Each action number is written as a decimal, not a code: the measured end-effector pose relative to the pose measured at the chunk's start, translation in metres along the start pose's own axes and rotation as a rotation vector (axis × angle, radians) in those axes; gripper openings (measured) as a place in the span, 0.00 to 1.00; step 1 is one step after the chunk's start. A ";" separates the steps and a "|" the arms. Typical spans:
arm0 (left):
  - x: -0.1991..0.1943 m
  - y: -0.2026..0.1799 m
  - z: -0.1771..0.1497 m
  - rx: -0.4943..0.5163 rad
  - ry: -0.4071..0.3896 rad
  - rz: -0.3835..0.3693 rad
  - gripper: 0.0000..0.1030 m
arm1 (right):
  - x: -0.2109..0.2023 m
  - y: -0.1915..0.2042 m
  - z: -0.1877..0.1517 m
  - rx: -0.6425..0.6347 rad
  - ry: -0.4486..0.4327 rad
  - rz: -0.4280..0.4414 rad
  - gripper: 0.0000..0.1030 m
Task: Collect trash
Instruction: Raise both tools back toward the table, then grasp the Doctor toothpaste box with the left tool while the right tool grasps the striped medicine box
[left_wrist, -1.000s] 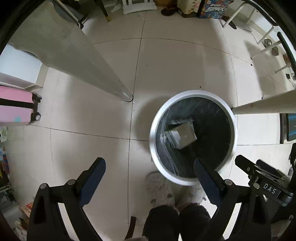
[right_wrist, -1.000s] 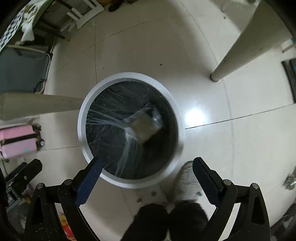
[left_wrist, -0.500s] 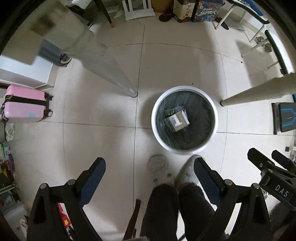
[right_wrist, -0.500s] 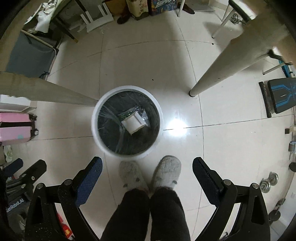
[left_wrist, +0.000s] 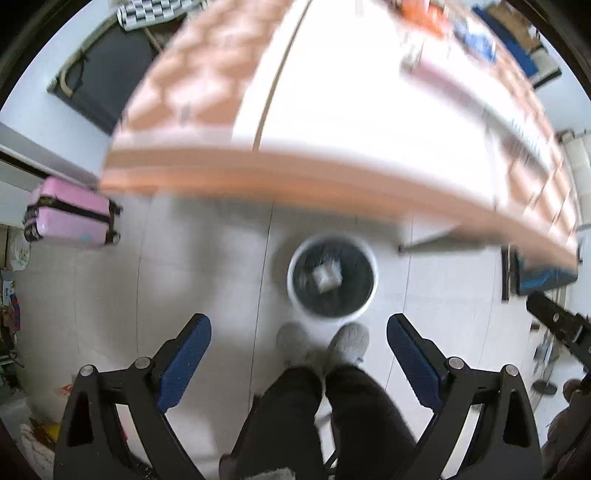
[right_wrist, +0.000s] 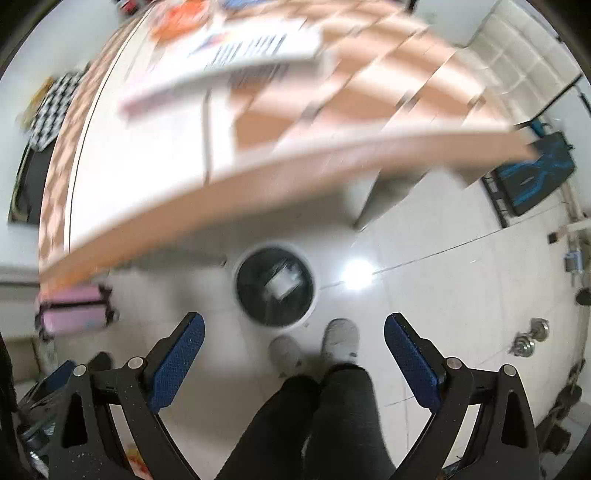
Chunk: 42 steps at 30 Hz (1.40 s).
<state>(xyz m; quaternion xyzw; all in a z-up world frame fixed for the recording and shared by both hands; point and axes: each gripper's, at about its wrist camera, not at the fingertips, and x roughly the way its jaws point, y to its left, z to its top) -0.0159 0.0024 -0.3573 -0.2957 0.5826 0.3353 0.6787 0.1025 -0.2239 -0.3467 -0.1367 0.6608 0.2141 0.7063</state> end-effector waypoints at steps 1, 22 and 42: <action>-0.009 -0.004 0.013 -0.007 -0.022 0.002 0.94 | -0.010 -0.008 0.015 0.021 -0.012 -0.012 0.96; 0.056 -0.142 0.172 -0.631 0.261 -0.295 0.57 | 0.016 -0.112 0.250 0.102 0.034 -0.048 0.96; 0.065 -0.068 0.193 -0.356 0.139 0.023 0.51 | 0.084 0.122 0.285 -0.909 0.181 -0.087 0.96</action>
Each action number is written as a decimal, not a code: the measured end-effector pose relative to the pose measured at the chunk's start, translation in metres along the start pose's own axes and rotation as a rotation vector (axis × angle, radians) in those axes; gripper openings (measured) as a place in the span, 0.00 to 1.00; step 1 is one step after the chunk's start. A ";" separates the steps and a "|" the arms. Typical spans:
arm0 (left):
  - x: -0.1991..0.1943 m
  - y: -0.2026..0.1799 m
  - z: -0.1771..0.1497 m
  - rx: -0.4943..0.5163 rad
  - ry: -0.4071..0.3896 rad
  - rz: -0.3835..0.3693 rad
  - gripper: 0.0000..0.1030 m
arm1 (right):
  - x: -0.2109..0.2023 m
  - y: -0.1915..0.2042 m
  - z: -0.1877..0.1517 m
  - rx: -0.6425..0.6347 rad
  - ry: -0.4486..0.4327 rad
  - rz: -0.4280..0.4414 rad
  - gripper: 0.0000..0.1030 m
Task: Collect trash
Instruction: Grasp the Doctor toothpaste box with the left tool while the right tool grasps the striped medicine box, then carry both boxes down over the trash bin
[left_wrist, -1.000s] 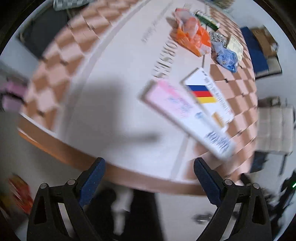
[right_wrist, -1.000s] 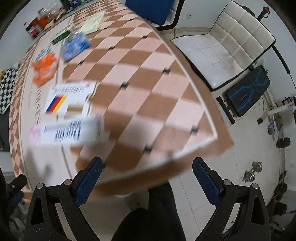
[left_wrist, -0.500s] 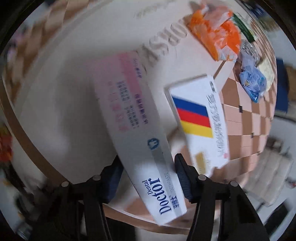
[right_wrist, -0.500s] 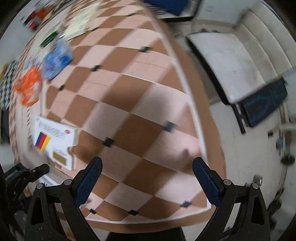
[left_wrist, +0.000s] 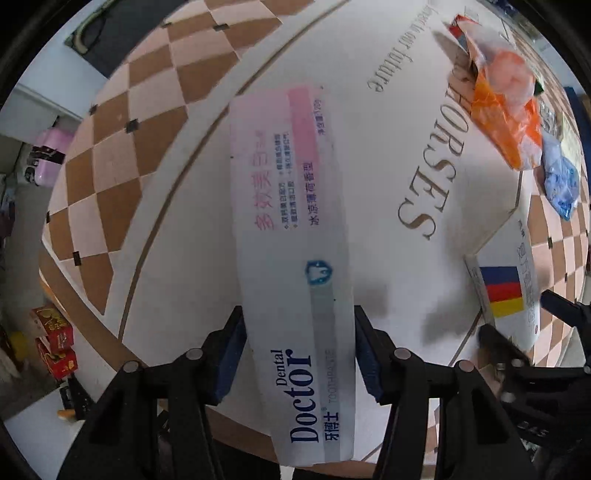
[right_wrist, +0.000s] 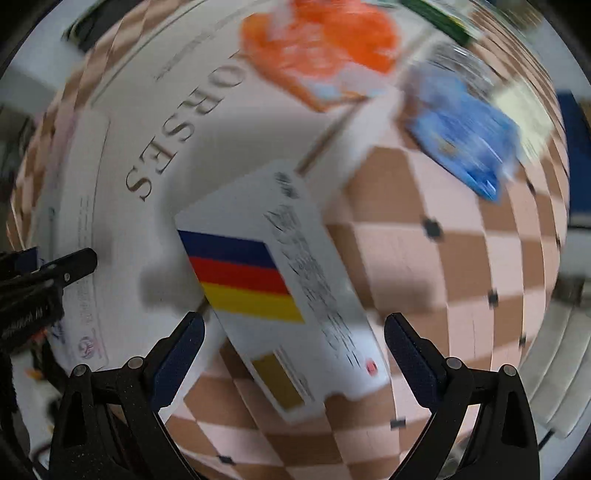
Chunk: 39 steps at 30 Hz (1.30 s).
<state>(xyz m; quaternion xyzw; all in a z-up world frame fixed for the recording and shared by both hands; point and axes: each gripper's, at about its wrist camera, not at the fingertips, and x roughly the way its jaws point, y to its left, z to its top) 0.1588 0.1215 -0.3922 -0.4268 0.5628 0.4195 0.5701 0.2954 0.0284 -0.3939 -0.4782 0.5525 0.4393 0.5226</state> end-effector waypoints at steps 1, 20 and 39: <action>0.001 -0.003 0.001 -0.002 -0.006 0.003 0.51 | 0.005 0.003 0.003 -0.021 0.016 -0.015 0.96; -0.019 -0.005 -0.016 0.105 -0.095 0.045 0.42 | -0.002 0.021 0.003 -0.035 -0.002 -0.011 0.79; -0.106 0.070 -0.108 0.461 -0.289 -0.059 0.42 | -0.090 0.070 -0.164 0.645 -0.301 0.220 0.79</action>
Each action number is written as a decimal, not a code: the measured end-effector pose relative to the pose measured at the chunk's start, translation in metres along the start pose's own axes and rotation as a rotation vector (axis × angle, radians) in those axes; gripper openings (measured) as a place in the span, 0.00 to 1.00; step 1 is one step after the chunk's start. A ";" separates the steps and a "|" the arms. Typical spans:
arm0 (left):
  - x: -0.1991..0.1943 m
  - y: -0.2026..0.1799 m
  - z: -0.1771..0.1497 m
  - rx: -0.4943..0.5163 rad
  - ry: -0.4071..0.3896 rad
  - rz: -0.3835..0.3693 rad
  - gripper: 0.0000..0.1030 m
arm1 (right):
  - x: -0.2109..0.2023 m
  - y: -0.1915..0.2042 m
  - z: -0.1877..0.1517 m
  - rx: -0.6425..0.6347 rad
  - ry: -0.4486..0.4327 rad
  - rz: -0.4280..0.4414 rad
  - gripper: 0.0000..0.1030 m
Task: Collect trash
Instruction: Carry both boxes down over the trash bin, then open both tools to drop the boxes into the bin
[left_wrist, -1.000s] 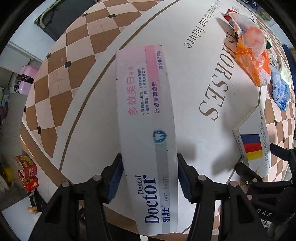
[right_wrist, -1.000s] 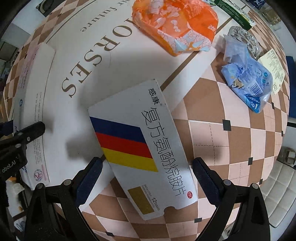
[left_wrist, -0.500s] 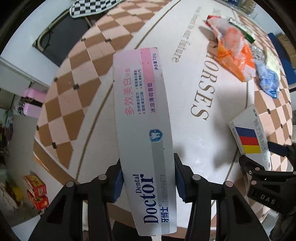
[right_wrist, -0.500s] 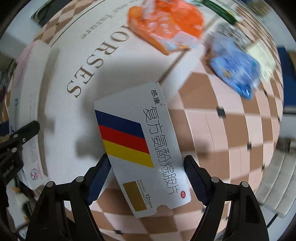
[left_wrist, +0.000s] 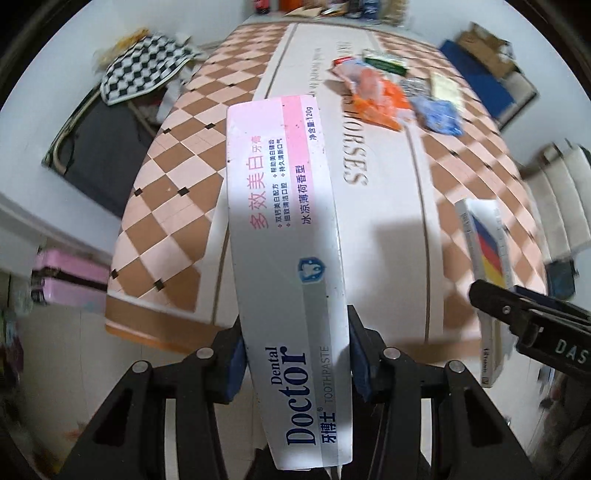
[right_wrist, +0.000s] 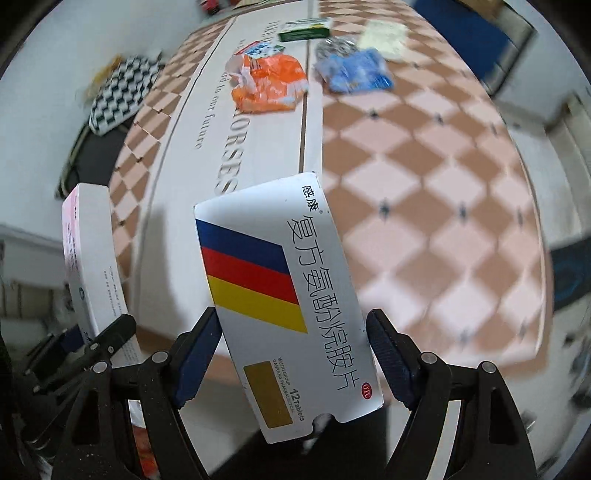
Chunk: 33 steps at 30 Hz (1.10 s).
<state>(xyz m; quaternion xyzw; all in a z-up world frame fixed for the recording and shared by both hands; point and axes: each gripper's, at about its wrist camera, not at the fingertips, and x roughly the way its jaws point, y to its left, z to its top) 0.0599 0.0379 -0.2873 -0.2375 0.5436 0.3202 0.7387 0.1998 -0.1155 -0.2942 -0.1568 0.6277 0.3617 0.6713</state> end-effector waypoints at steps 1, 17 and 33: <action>-0.005 0.006 -0.010 0.024 -0.004 -0.007 0.42 | -0.003 0.003 -0.015 0.028 -0.009 0.012 0.79; 0.111 0.026 -0.175 0.130 0.386 -0.261 0.42 | 0.110 -0.023 -0.232 0.324 0.223 0.116 0.79; 0.444 0.006 -0.163 0.027 0.651 -0.307 0.78 | 0.422 -0.110 -0.234 0.506 0.342 0.116 0.79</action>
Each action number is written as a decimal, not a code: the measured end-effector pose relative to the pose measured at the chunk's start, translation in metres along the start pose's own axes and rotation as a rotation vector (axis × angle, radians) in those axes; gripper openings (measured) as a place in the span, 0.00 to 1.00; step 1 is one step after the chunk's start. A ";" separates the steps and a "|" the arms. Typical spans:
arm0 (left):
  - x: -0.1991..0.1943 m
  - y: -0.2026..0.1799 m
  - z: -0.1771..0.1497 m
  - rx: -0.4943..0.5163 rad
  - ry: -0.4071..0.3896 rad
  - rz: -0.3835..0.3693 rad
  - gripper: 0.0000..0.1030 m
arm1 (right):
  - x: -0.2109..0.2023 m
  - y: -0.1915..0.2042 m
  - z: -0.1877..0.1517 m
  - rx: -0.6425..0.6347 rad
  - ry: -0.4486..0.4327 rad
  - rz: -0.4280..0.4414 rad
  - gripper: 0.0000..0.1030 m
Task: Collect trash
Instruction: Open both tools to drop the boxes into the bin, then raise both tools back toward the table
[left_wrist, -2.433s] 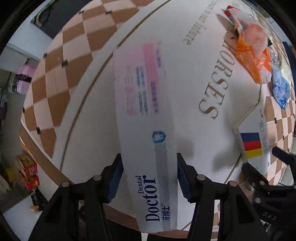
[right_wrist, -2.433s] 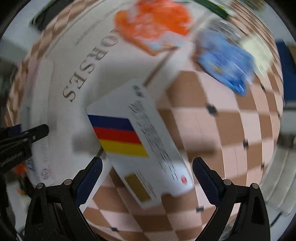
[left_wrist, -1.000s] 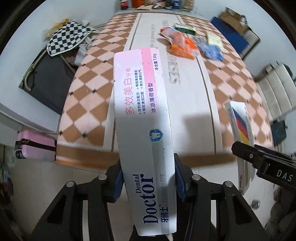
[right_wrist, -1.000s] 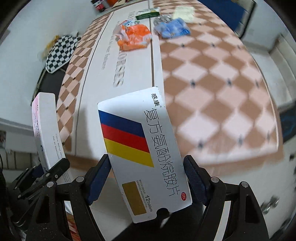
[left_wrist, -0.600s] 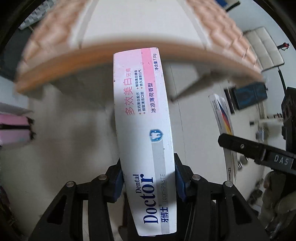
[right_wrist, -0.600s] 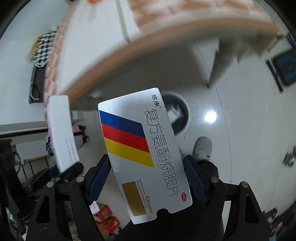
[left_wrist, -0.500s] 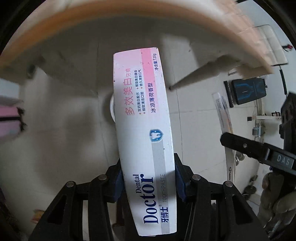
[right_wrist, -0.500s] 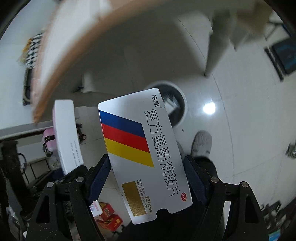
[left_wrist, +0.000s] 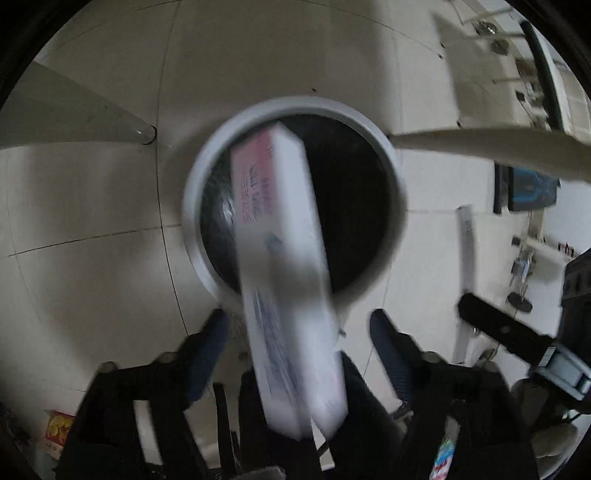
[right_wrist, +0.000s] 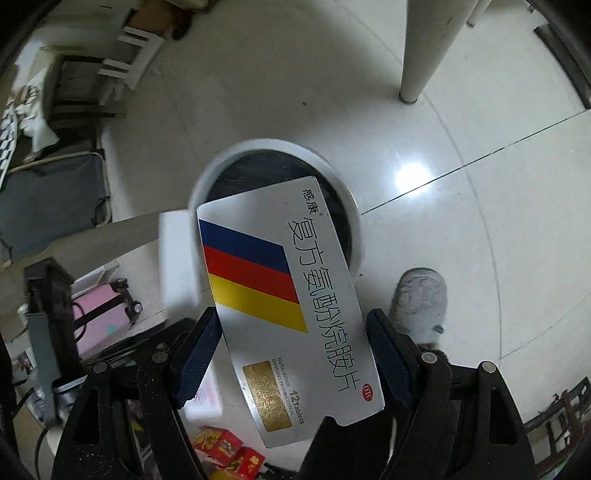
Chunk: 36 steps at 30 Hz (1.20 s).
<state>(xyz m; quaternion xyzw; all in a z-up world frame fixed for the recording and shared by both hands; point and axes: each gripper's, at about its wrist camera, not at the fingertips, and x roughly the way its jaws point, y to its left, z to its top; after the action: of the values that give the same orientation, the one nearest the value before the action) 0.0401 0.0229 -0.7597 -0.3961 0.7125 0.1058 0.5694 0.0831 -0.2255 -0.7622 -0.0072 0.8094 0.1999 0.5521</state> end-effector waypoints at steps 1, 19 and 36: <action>0.002 0.003 0.001 -0.016 -0.010 0.000 0.79 | 0.005 -0.012 0.008 0.006 0.006 0.001 0.79; -0.040 0.012 -0.064 -0.114 -0.218 0.283 0.83 | 0.014 0.013 -0.009 -0.237 -0.104 -0.254 1.00; -0.110 -0.027 -0.118 -0.090 -0.281 0.301 0.83 | -0.084 0.048 -0.061 -0.344 -0.208 -0.373 1.00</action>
<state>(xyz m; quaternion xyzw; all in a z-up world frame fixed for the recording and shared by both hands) -0.0234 -0.0172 -0.6147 -0.2915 0.6718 0.2754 0.6228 0.0507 -0.2193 -0.6534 -0.2291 0.6872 0.2291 0.6502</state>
